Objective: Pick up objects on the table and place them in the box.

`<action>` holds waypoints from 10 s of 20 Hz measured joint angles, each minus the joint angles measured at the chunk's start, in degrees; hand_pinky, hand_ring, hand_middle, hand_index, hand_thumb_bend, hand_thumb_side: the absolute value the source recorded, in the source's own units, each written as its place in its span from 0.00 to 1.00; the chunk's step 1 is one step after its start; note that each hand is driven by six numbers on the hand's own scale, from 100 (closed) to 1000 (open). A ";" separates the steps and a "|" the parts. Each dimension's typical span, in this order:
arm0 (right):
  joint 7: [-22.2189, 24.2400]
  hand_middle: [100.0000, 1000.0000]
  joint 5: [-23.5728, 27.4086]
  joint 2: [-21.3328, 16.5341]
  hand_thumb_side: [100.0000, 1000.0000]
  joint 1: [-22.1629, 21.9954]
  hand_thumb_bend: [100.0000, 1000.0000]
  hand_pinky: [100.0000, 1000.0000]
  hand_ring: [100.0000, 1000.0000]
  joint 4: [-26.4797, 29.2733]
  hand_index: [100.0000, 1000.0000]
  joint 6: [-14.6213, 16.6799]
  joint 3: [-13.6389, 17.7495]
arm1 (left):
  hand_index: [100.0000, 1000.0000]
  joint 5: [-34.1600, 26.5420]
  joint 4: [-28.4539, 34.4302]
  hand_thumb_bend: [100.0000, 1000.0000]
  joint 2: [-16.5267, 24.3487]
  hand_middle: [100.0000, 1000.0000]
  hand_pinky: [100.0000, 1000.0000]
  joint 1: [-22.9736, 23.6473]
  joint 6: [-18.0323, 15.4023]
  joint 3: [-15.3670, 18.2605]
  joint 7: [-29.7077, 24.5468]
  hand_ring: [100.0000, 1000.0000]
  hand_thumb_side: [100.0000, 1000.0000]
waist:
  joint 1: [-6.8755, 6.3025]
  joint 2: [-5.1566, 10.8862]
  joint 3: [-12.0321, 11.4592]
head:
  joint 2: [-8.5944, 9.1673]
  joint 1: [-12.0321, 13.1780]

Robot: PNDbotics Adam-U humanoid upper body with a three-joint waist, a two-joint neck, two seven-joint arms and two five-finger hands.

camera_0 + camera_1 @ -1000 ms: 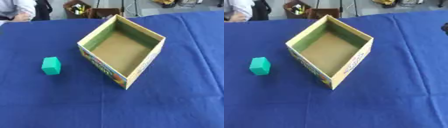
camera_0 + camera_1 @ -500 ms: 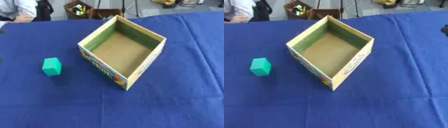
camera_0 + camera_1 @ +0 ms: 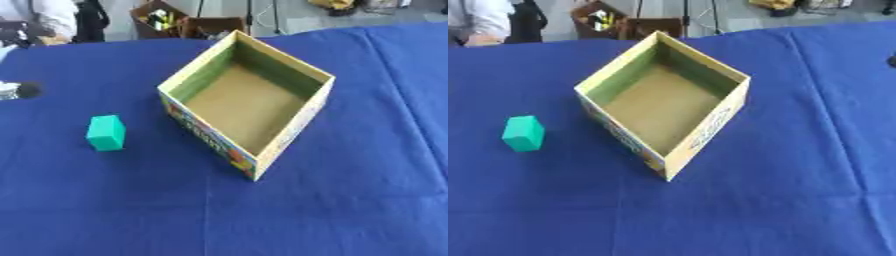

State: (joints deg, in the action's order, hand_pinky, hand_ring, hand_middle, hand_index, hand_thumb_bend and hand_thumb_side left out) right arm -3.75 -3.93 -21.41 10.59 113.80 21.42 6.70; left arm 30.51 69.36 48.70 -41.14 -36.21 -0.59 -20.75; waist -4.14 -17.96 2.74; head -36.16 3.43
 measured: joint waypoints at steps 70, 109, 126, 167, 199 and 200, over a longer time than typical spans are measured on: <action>2.14 0.70 -0.04 1.51 0.82 2.85 0.00 0.95 0.90 0.00 0.84 -2.74 -0.75 | 0.96 10.74 -9.98 0.68 -6.44 0.82 0.73 -7.33 13.01 -2.90 -19.41 0.79 0.53 | -2.49 -3.23 3.85 | 1.56 -0.52; 1.95 0.70 0.30 1.54 0.82 1.25 0.00 0.95 0.90 0.00 0.84 -3.56 -0.85 | 0.97 10.80 4.15 0.57 -4.29 0.83 0.78 -0.45 15.97 -6.12 -22.38 0.82 0.62 | -1.39 -1.46 1.07 | 1.34 -2.46; 2.19 0.70 0.49 1.80 0.82 1.54 0.00 0.95 0.90 0.00 0.84 -3.79 -0.71 | 0.90 12.85 3.25 0.55 -5.24 0.77 0.74 0.40 15.25 -7.87 -21.67 0.76 0.58 | -1.16 -1.49 1.16 | 1.39 -2.47; 1.95 0.69 0.49 2.05 0.82 1.43 0.00 0.96 0.91 0.00 0.84 -3.53 -0.68 | 0.45 19.99 5.02 0.01 -6.45 0.31 0.21 -0.67 9.53 -6.54 -9.89 0.29 0.77 | -0.78 -1.81 0.85 | 1.02 -1.77; 5.51 0.70 6.41 3.00 0.84 7.19 0.00 0.97 0.91 0.00 0.85 -4.63 -4.19 | 0.42 18.45 3.95 0.00 -12.37 0.28 0.21 -16.23 18.46 0.43 4.16 0.25 0.83 | -3.67 -2.22 7.93 | 2.31 8.15; 5.75 0.70 6.61 3.20 0.84 7.47 0.00 0.97 0.91 0.00 0.85 -4.86 -4.39 | 0.42 19.80 3.74 0.00 -12.95 0.28 0.21 -16.42 18.80 0.56 5.08 0.25 0.83 | -3.72 -2.29 7.97 | 2.48 8.45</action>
State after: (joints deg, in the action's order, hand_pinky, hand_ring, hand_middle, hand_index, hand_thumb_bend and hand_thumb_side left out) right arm 2.00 2.68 -18.22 18.06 113.80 16.56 2.31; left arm 50.30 73.10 35.75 -57.56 -17.41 -0.03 -15.67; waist -7.85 -20.26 10.72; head -33.68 11.88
